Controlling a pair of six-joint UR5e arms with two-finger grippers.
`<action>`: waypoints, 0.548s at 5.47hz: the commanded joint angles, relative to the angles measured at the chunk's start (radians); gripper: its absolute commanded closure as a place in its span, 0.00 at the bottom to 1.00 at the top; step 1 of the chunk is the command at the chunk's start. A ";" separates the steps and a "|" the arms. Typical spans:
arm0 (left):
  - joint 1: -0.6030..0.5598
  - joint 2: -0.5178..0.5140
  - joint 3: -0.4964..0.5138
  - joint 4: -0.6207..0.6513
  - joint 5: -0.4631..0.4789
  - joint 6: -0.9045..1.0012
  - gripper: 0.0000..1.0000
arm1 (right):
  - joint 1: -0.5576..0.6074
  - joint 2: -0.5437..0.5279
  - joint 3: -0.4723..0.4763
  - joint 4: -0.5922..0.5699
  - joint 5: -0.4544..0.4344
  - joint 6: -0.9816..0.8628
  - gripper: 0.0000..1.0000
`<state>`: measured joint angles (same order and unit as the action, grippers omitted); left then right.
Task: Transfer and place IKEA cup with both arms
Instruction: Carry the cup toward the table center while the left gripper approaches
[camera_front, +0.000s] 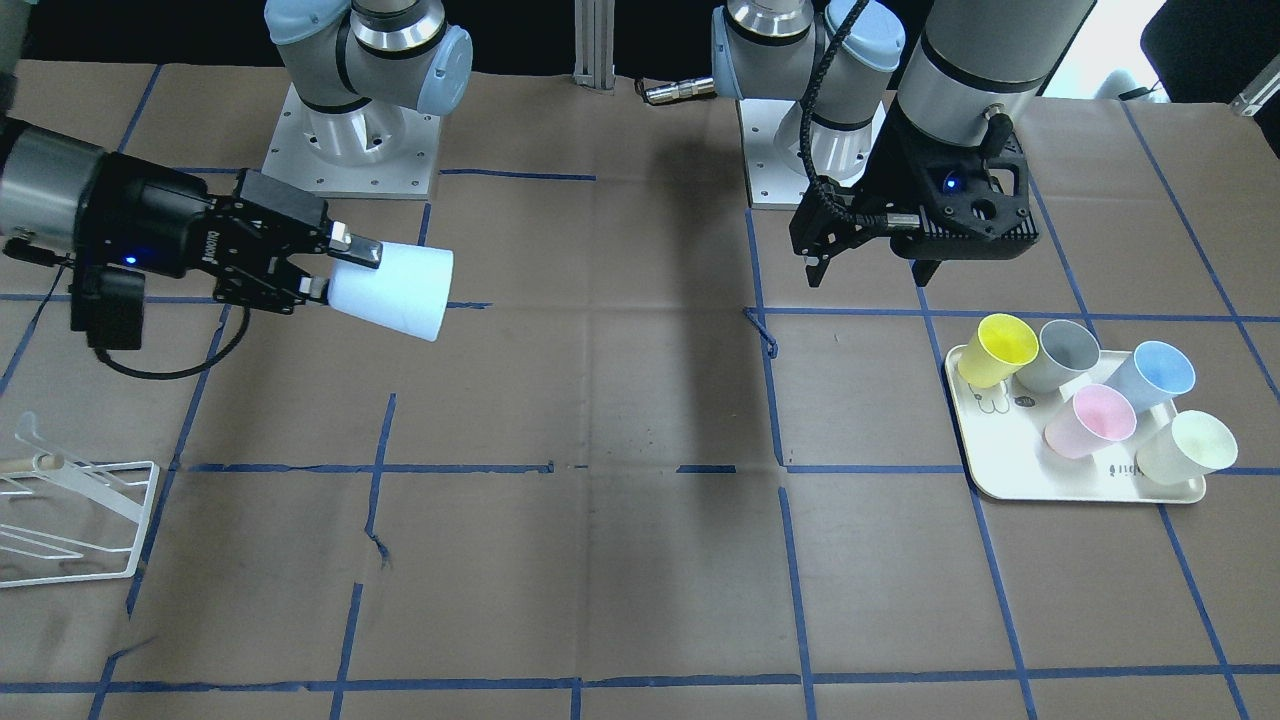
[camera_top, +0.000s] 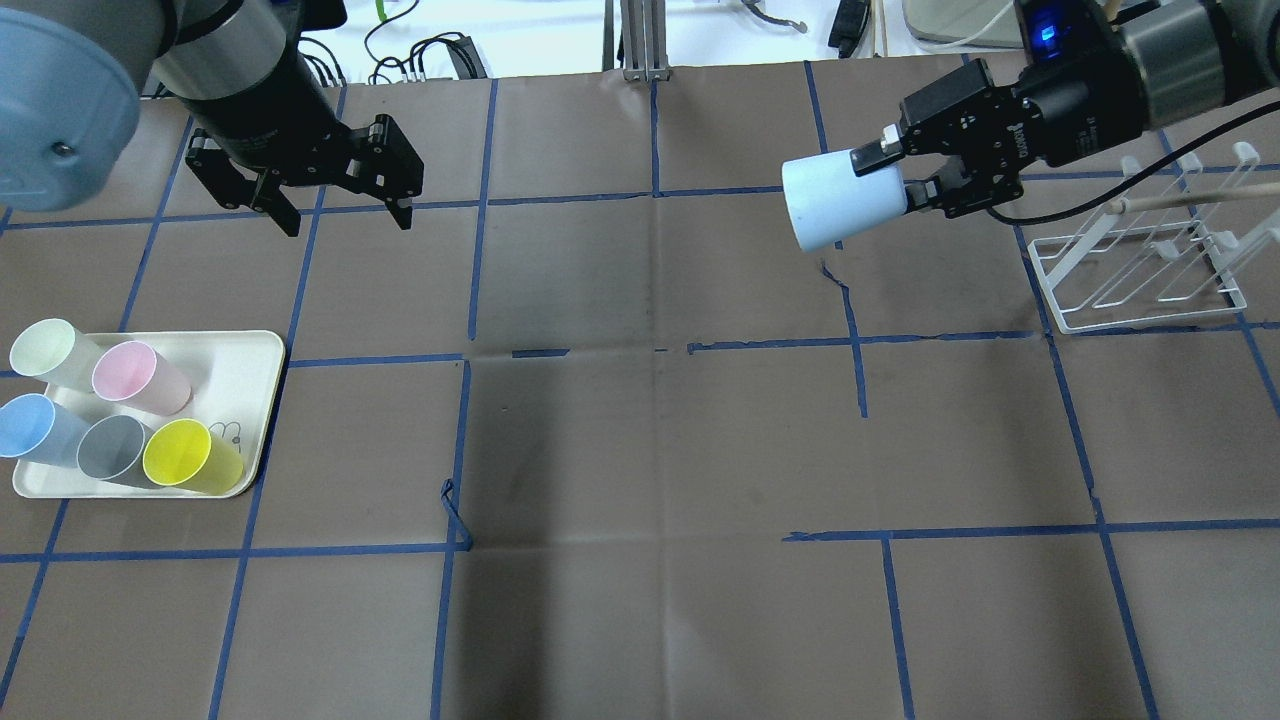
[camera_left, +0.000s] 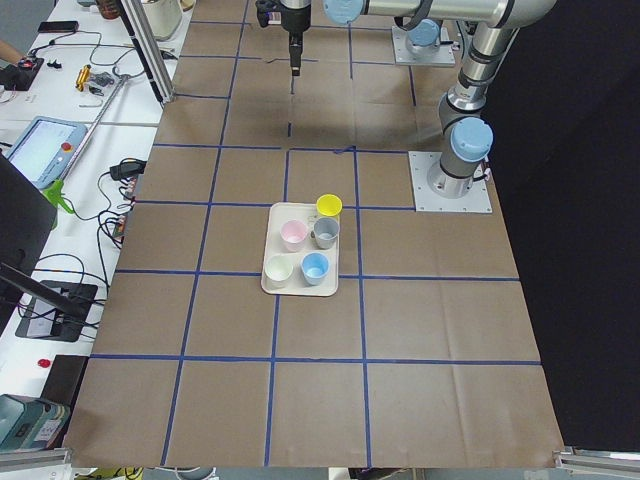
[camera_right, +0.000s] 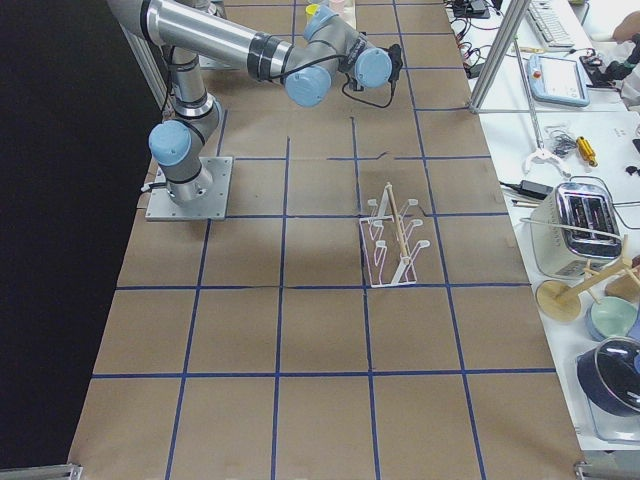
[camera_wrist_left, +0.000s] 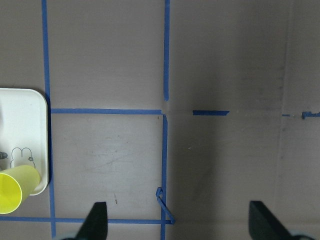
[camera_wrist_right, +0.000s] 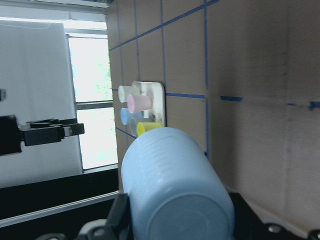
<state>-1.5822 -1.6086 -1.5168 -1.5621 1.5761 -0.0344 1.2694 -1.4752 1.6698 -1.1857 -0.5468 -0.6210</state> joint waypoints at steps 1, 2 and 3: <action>0.025 0.002 -0.002 -0.030 -0.033 0.004 0.01 | 0.089 -0.026 0.117 0.005 0.239 -0.016 0.54; 0.060 0.002 -0.003 -0.097 -0.174 0.028 0.01 | 0.170 -0.027 0.169 0.003 0.374 -0.017 0.54; 0.124 0.004 -0.005 -0.193 -0.326 0.116 0.01 | 0.212 -0.028 0.186 0.001 0.446 -0.016 0.54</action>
<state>-1.5053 -1.6055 -1.5204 -1.6820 1.3721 0.0224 1.4370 -1.5014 1.8323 -1.1830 -0.1780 -0.6370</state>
